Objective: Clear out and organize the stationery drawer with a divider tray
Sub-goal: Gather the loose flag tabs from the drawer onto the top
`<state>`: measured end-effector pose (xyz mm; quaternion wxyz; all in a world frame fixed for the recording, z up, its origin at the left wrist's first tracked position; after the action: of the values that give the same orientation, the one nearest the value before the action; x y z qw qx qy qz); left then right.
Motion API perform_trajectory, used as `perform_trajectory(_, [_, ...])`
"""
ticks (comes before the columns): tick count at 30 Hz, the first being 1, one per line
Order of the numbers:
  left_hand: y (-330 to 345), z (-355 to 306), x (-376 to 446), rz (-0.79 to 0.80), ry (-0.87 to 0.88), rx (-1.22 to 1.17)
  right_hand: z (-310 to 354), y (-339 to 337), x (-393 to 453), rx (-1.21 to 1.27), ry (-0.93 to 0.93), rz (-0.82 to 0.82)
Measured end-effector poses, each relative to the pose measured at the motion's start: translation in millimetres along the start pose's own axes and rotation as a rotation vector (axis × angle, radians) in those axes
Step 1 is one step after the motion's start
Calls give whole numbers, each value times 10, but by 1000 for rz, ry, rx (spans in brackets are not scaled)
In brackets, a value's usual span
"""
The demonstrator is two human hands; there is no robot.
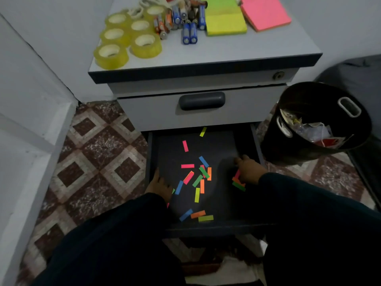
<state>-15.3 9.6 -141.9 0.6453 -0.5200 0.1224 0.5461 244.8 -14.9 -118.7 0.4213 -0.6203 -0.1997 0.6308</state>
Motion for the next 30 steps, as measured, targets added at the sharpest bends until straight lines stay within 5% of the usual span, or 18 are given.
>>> perform_trajectory(8, [9, 14, 93, -136, 17, -218, -15, 170, 138, -27, 24, -9])
perform_trajectory(14, [-87, 23, 104, -79, -73, -768, 40, 280, 103, 177, 89, -32])
perform_trajectory(19, [-175, 27, 198, -212, -205, -1174, 326, 337, 100, 328, -105, -3])
perform_trajectory(24, [-241, 31, 264, -425, -131, -944, 552, 333, 147, 220, -289, -93])
perform_trajectory(30, [-188, -30, 330, -225, 84, -753, 590, 493, 148, 91, -279, -10])
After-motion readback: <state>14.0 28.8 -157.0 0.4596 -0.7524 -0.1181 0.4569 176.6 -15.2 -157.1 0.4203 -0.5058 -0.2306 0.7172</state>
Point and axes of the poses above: each hand's wrist, its own x-axis towards the middle knuckle, its own y-axis out of the palm, z = x × y, the point moved 2 cm from there along x, towards the middle knuckle, and after that the axes turned 4 degrees about x, right-handed, at the moved point
